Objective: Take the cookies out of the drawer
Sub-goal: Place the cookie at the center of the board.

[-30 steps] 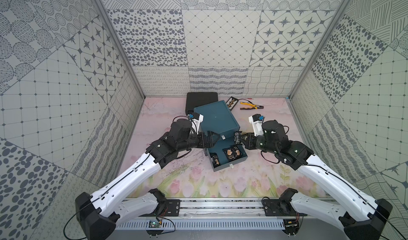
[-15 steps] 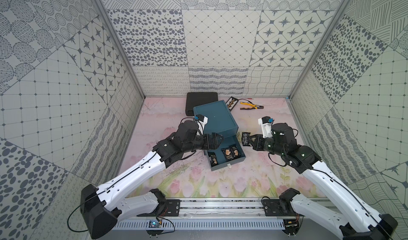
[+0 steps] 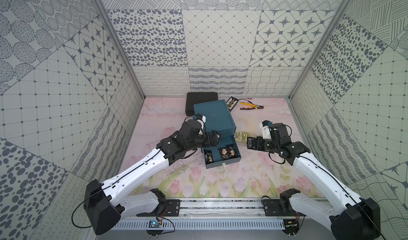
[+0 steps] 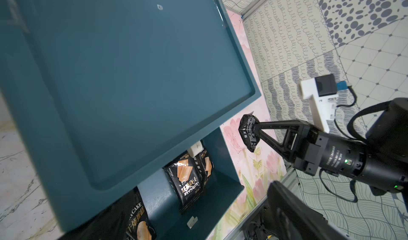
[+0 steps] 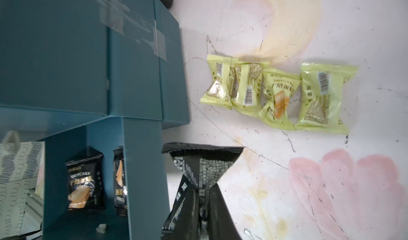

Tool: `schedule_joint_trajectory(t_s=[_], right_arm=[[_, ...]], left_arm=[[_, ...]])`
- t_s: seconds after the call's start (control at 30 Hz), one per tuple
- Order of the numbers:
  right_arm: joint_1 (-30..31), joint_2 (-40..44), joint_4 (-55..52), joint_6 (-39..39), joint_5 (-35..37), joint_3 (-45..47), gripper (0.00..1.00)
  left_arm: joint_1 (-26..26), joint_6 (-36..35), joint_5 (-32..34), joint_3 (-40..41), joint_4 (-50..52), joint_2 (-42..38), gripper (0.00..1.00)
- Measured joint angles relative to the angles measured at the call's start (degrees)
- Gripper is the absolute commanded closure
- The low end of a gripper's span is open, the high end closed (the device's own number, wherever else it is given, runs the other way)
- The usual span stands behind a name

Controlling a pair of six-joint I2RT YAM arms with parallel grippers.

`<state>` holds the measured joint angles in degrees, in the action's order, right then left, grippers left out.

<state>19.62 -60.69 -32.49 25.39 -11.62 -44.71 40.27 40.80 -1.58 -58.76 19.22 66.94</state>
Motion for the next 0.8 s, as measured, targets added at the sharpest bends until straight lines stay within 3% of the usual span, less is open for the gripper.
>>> schedule_joint_trajectory(t_s=[0.43,0.8], right_arm=[[3.3,-14.4,15.67,3.56,-1.84,5.64,0.96],[5.81,-20.7,20.17,4.7,0.7,5.68,0.86]], left_arm=[[-3.58,-0.33,3.43,-0.81,5.01,-4.87,0.01],[-3.93,-1.73,7.34,-0.02,7.52,-11.28,0.01]])
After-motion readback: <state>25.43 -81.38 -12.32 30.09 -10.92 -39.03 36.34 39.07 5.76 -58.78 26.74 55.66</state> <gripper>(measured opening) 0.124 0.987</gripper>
